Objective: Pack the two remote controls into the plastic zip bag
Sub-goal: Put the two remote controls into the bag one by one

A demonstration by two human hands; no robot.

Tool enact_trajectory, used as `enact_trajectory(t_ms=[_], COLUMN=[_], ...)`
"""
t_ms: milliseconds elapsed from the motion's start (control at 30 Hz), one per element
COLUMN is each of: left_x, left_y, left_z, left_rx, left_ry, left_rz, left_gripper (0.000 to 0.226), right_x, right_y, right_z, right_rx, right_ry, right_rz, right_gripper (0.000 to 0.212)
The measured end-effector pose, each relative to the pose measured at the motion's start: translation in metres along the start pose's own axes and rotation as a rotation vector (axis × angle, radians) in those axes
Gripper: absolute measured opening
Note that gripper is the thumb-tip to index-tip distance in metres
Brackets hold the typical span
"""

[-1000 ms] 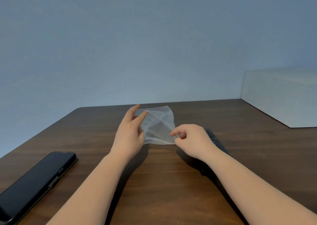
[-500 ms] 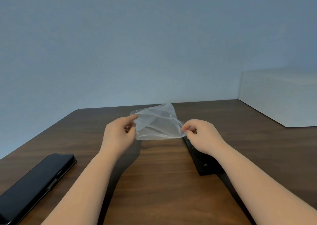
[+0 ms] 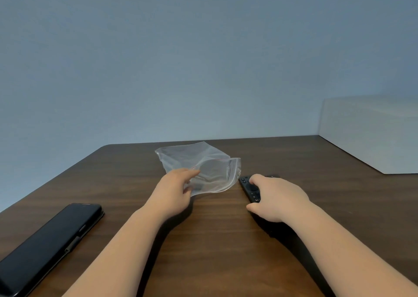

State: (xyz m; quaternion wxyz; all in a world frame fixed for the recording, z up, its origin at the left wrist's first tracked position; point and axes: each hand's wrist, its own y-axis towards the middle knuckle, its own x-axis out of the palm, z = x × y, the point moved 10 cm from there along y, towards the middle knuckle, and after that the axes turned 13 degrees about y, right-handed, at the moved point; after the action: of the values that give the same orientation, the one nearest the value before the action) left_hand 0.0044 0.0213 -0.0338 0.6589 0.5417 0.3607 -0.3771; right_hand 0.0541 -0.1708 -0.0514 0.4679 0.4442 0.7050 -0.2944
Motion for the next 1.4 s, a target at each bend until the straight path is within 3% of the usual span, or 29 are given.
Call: enact_trajectory(t_ms=[133, 300, 367, 467, 567, 633, 867, 1067, 1267, 1400], left_x=[0.001, 0.000, 0.002, 0.006, 0.007, 0.008, 0.015, 0.019, 0.025, 0.026], left_y=[0.000, -0.001, -0.001, 0.000, 0.001, 0.001, -0.007, -0.007, -0.007, -0.007], left_z=[0.001, -0.005, -0.002, 0.001, -0.001, 0.002, 0.051, 0.057, 0.050, 0.040], left_rx=[0.010, -0.024, -0.015, -0.004, -0.023, -0.004, 0.234, 0.265, 0.218, 0.188], left_ry=[-0.006, -0.021, -0.032, -0.028, -0.028, -0.037, -0.131, -0.158, -0.147, -0.161], left_rz=[0.000, 0.034, 0.037, 0.018, 0.013, 0.008, -0.070, -0.113, -0.153, -0.161], left_gripper=[0.046, 0.048, 0.053, 0.060, 0.064, 0.066, 0.071, 0.072, 0.070, 0.071], right_x=[-0.009, -0.063, -0.072, -0.055, -0.026, -0.018, -0.014, -0.003, 0.021, 0.026], right_y=[0.001, -0.013, -0.023, -0.029, -0.023, -0.019, -0.007, 0.010, 0.021, 0.012], right_z=[-0.002, -0.007, -0.020, -0.047, -0.053, -0.050, -0.049, -0.053, -0.051, -0.055], right_rx=[-0.016, -0.169, -0.268, -0.384, -0.350, -0.317, -0.310, -0.276, -0.221, -0.278], right_ry=[0.083, 0.338, 0.427, 0.416, 0.327, 0.295, 0.196, 0.180, 0.180, 0.163], right_rz=[0.116, 0.515, 0.563, 0.428, 0.233, 0.196, 0.337, 0.373, 0.195, -0.141], right_gripper=[0.042, 0.045, 0.043, 0.034, 0.032, 0.033, 0.026, 0.014, 0.031, 0.062])
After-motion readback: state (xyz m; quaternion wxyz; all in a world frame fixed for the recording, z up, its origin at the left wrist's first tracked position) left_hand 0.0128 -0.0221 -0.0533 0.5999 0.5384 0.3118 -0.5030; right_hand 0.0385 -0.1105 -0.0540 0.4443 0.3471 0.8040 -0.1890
